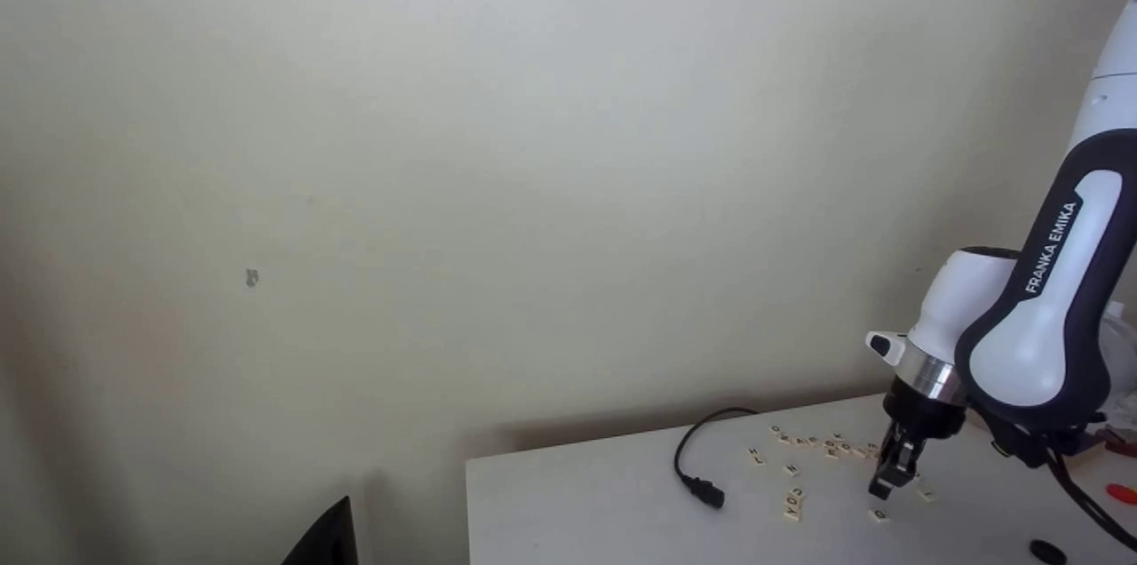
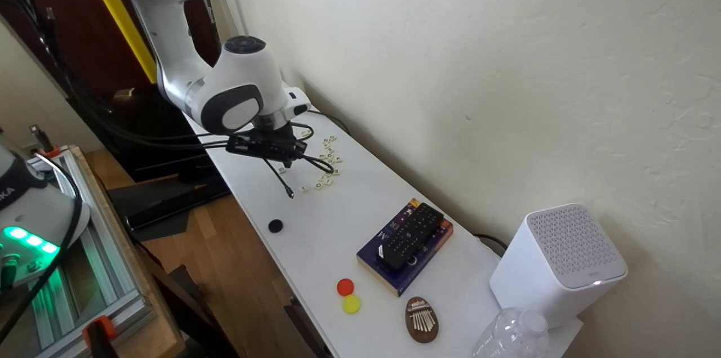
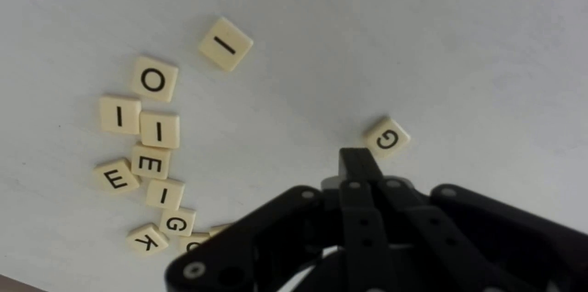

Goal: Move the letters YOUN the left, move the letters GIG to the front

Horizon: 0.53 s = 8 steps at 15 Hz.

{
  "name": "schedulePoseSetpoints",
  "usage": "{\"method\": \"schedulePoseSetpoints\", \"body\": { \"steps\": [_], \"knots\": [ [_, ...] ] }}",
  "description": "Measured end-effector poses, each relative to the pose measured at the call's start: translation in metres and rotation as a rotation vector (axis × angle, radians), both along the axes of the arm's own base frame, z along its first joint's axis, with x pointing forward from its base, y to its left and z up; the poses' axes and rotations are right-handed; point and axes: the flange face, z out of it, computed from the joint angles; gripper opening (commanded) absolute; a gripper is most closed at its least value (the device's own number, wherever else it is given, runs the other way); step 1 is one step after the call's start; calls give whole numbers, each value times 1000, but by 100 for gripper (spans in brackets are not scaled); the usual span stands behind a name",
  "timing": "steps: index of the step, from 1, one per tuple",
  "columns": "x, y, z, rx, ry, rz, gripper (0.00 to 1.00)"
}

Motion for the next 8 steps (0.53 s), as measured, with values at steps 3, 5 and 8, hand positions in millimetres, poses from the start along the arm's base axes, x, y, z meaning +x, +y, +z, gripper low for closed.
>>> {"method": "schedulePoseSetpoints", "body": {
  "steps": [3, 5, 8],
  "knots": [
    [-1, -11, 7, 3, 6, -135, 0],
    [-1, -23, 11, 0, 8, -246, 0],
    [-2, -41, 14, -4, 23, -410, 0]
  ]
}}
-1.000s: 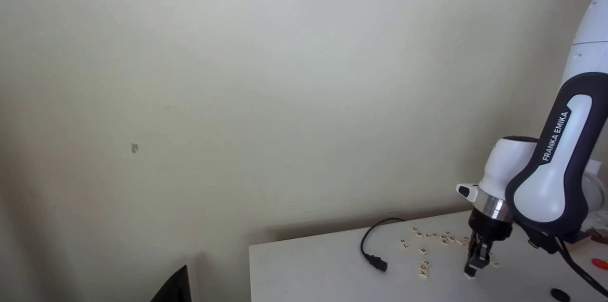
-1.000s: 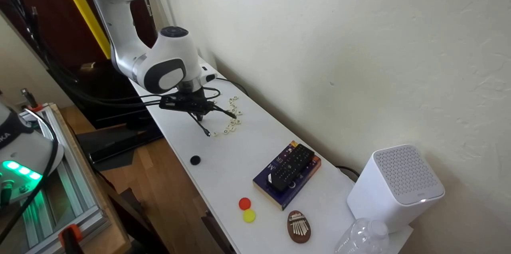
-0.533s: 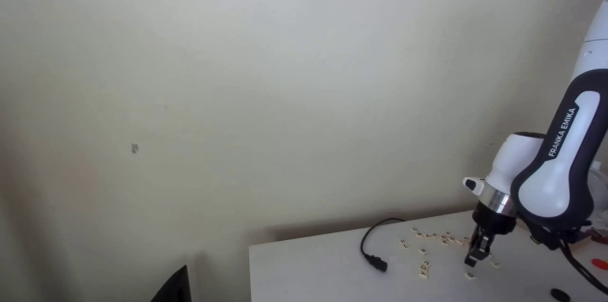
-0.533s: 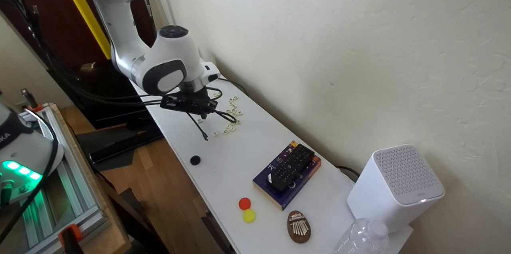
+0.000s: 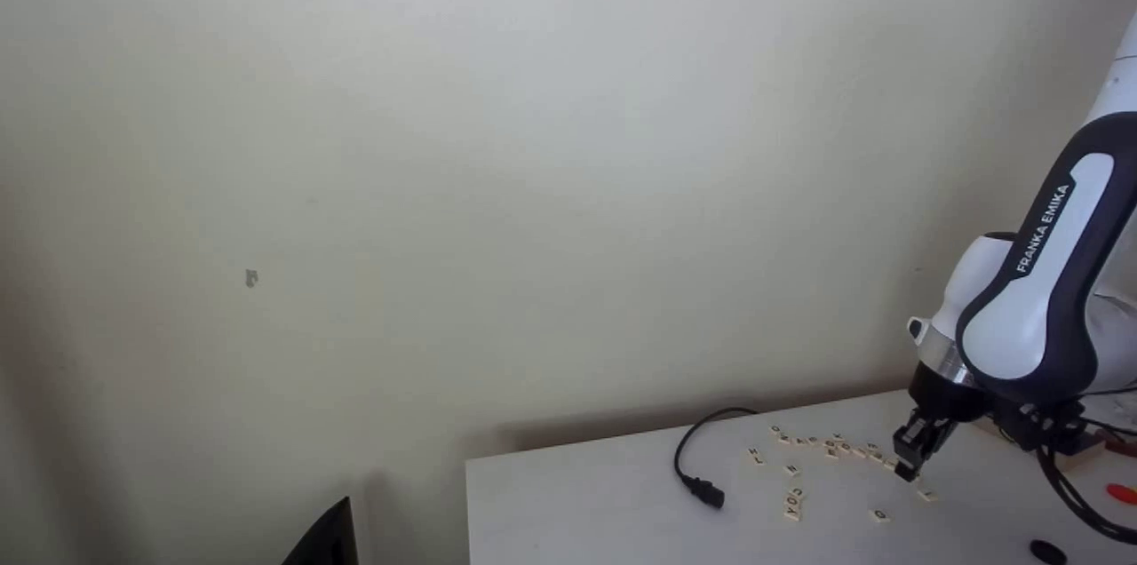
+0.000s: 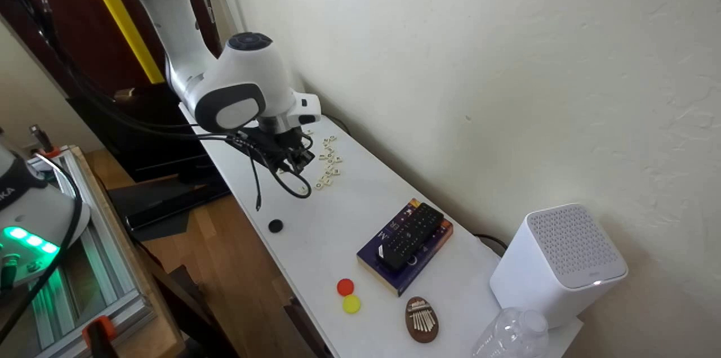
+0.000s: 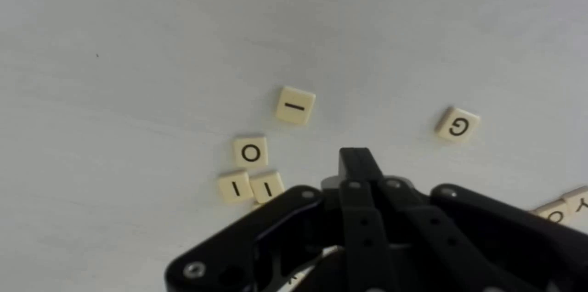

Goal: Move the letters YOUN the left, move the letters GIG to the front

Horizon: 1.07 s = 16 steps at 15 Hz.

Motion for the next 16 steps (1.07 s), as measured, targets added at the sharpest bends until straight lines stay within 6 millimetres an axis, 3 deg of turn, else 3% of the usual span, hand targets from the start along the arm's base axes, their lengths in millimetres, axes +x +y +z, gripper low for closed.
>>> {"method": "schedulePoseSetpoints", "body": {
  "steps": [9, 16],
  "knots": [
    [-11, -30, -9, 33, 99, -474, 0],
    [1, -34, -16, 62, 103, -691, 0]
  ]
}}
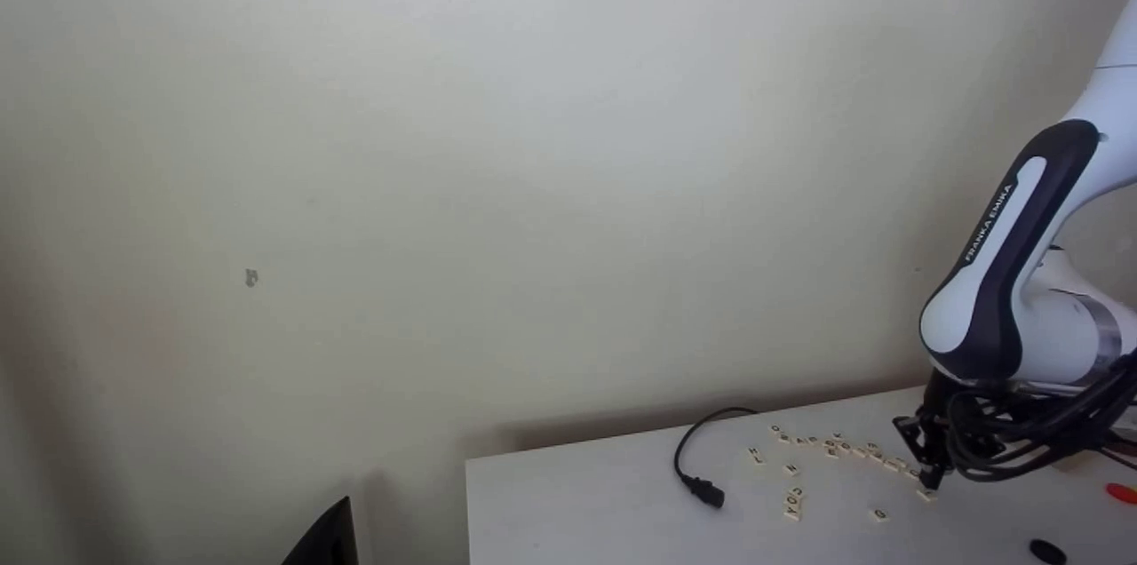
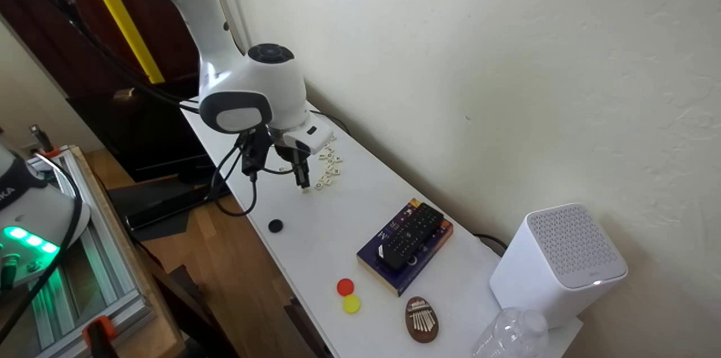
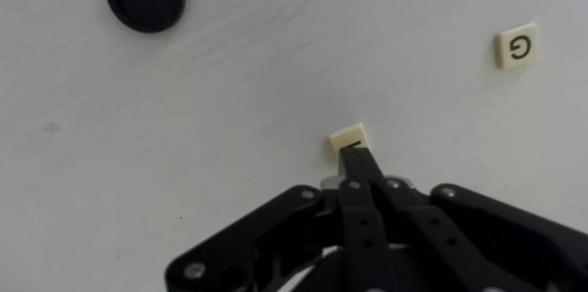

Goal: Move the letters YOUN the left, move the letters GIG to the front

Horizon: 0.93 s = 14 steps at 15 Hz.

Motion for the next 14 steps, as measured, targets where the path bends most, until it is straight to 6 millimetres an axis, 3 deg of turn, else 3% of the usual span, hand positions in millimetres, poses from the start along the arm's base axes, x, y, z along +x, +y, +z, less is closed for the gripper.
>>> {"method": "schedulePoseSetpoints", "body": {
  "steps": [7, 14],
  "knots": [
    [13, 10, -8, 21, 44, 26, 0],
    [21, 30, -7, -12, 50, 358, 0]
  ]
}}
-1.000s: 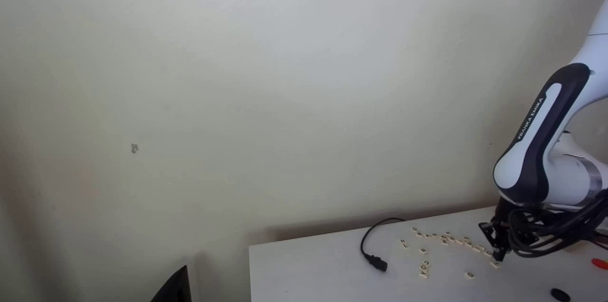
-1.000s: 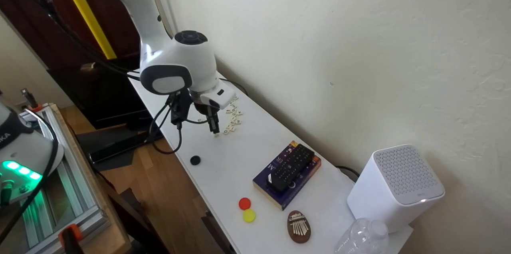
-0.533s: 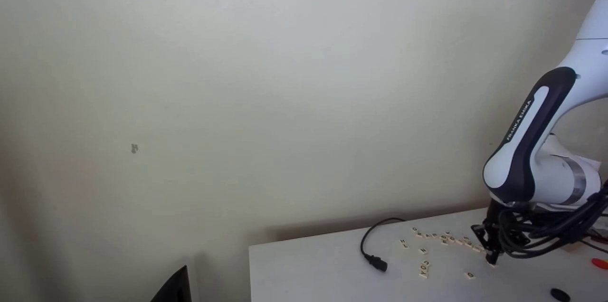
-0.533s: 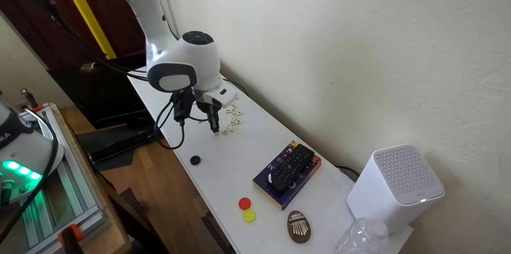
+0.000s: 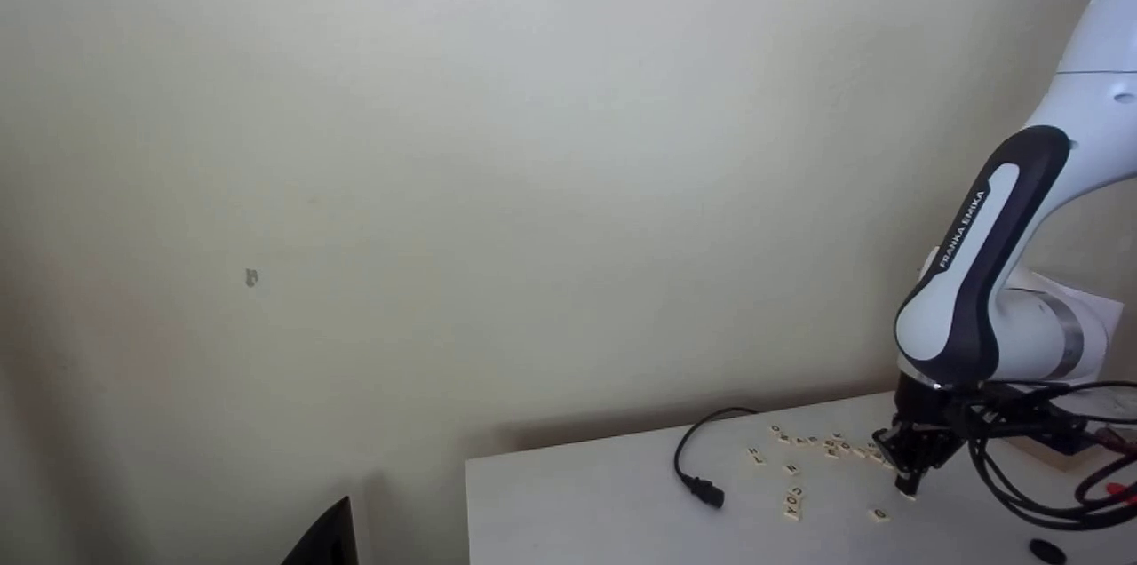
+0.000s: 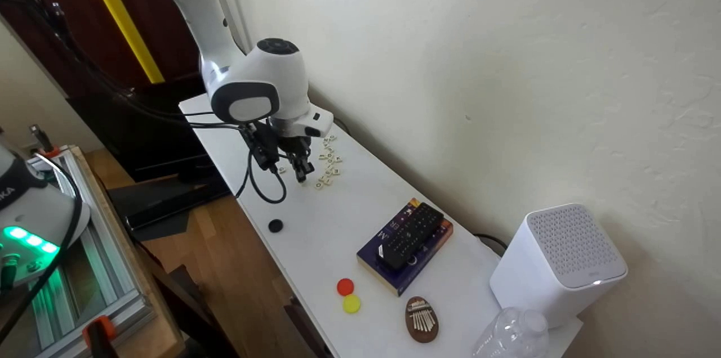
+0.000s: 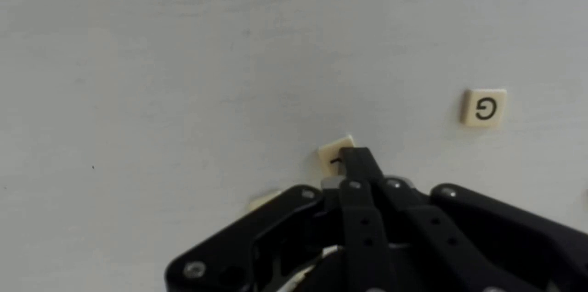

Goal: Move the letters YOUN the left, move the letters GIG to the front

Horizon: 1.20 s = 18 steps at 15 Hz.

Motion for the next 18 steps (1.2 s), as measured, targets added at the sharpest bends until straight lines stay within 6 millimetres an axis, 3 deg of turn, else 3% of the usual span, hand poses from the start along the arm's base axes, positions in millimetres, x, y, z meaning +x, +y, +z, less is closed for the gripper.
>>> {"method": "schedulePoseSetpoints", "body": {
  "steps": [18],
  "knots": [
    [-15, 43, 0, -29, -51, 941, 0]
  ]
}}
